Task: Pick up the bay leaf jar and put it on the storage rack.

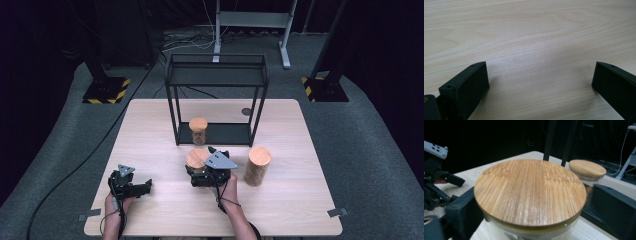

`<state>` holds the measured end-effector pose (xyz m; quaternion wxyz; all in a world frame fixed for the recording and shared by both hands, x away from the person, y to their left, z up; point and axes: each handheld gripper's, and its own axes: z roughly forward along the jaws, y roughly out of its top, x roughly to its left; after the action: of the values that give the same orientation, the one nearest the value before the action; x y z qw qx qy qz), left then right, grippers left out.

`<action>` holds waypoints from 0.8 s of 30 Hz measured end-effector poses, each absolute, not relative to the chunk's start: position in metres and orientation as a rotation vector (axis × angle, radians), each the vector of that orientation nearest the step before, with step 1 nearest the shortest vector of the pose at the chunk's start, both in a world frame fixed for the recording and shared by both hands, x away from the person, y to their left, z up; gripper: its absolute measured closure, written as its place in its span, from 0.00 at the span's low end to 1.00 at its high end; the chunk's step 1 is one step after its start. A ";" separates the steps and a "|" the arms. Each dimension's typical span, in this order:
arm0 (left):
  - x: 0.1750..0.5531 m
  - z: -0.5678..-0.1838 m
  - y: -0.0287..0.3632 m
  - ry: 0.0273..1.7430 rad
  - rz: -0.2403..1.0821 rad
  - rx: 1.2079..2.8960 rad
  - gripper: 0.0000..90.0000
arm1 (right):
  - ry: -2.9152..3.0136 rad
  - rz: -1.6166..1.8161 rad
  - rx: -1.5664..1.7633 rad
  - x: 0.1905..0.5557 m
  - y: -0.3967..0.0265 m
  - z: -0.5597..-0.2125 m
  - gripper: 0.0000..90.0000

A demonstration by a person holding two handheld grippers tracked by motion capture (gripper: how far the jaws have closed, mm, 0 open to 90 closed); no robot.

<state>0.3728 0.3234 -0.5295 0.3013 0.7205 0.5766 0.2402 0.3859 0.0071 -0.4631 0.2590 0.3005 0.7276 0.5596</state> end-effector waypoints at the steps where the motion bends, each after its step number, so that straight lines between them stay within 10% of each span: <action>1: 0.373 -0.530 0.323 1.530 0.637 1.910 0.00 | 1.966 1.522 0.813 0.386 0.008 -0.463 0.08; 24: 0.373 -0.530 0.323 1.531 0.637 1.908 0.00 | 1.970 1.564 0.820 0.383 0.009 -0.464 0.28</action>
<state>0.3727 0.3235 -0.5296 0.3022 0.7196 0.5772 0.2401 0.3826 0.0088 -0.4640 0.2452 0.3005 0.7219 0.5731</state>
